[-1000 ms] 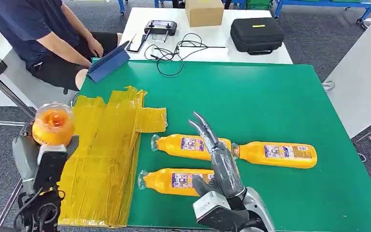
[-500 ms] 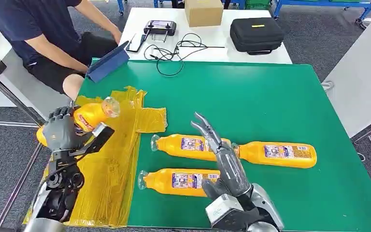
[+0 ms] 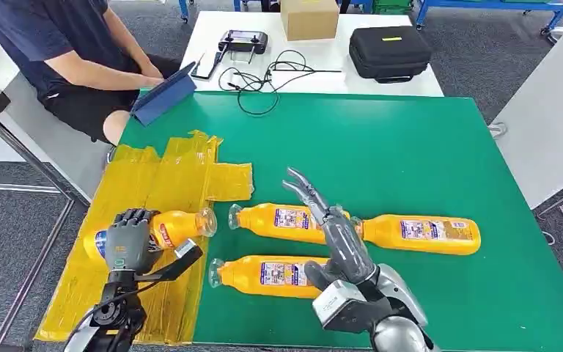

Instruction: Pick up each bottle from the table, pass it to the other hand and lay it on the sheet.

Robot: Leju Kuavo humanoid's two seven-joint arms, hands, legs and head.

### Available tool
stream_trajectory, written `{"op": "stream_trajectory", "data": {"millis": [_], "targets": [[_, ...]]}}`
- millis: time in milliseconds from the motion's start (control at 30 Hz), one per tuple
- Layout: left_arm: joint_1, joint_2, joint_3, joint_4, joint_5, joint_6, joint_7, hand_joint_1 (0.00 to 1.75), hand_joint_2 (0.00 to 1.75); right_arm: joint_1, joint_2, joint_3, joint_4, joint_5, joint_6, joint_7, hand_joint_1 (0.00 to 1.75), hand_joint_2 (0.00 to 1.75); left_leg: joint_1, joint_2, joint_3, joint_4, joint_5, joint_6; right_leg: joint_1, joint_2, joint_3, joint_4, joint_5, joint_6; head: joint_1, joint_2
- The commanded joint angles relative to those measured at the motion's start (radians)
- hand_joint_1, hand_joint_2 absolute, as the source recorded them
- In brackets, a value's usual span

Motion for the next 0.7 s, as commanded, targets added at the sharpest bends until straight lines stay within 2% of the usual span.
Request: {"op": "stream_trajectory", "data": {"millis": [33,700], "targets": [[0.037,-0.018,-0.032,-0.024,0.006,-0.008,0.018,1.75,1.75,-0.089,0.035,0.049,0.152,0.001,0.011,0.014,0.0,0.0,0.0,0.002,0.003,-0.001,-0.001,-0.002,0.0,0.001,0.002,-0.002,0.0,0.0,0.0,0.0],[0.066,-0.022,-0.039,-0.085,0.026,-0.074,0.043,1.75,1.75,-0.179,0.073,0.067,0.258,-0.001,0.03,0.021,0.0,0.0,0.001,0.002,0.004,-0.001,-0.001,-0.002,0.001,0.001,0.004,-0.002,0.0,-0.001,0.0,0.0]]}}
